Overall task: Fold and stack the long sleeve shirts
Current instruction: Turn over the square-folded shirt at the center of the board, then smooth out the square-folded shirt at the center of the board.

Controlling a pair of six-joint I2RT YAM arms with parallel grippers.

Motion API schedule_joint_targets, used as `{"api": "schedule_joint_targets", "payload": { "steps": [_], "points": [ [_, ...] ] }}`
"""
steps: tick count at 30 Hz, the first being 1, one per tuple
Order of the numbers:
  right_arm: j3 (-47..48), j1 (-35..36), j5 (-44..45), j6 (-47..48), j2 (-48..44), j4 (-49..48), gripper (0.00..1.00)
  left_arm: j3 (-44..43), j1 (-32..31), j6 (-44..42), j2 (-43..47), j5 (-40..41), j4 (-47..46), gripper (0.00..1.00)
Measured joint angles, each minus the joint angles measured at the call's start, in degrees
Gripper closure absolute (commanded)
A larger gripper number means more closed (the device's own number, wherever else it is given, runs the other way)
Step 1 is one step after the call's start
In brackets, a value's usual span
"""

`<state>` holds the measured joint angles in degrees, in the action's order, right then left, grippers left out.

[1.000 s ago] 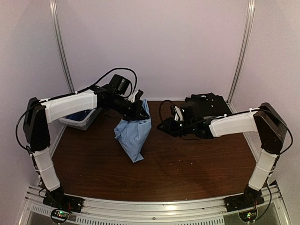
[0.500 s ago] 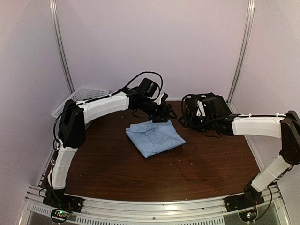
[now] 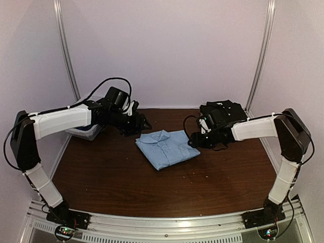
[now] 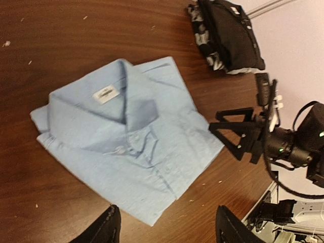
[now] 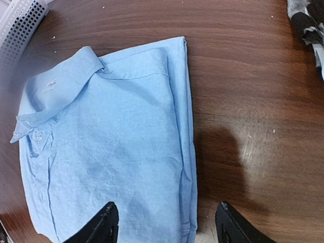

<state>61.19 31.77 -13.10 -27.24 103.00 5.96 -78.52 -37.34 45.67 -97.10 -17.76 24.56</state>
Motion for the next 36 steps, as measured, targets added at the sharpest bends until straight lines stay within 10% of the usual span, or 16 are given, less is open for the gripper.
{"api": "schedule_joint_targets", "payload": {
  "steps": [8, 23, 30, 36],
  "points": [
    [8.9, 0.0, 0.6, 4.4, 7.3, 2.7, 0.34, 15.3, 1.8, 1.6, 0.2, 0.3, -3.7, 0.35],
    [17.5, 0.4, 3.8, 6.5, 16.3, 6.9, 0.37, 10.6, 2.2, 2.5, -12.9, 4.2, -9.9, 0.39],
    [18.8, 2.2, 5.6, 6.1, 17.7, 6.7, 0.53, 6.1, 2.2, 3.4, -16.9, 5.2, -11.0, 0.63],
    [19.7, 3.6, 6.6, 5.0, 18.3, 7.4, 0.94, 3.4, 2.2, 2.8, -18.1, 5.9, -9.2, 0.98]
  ]
}}
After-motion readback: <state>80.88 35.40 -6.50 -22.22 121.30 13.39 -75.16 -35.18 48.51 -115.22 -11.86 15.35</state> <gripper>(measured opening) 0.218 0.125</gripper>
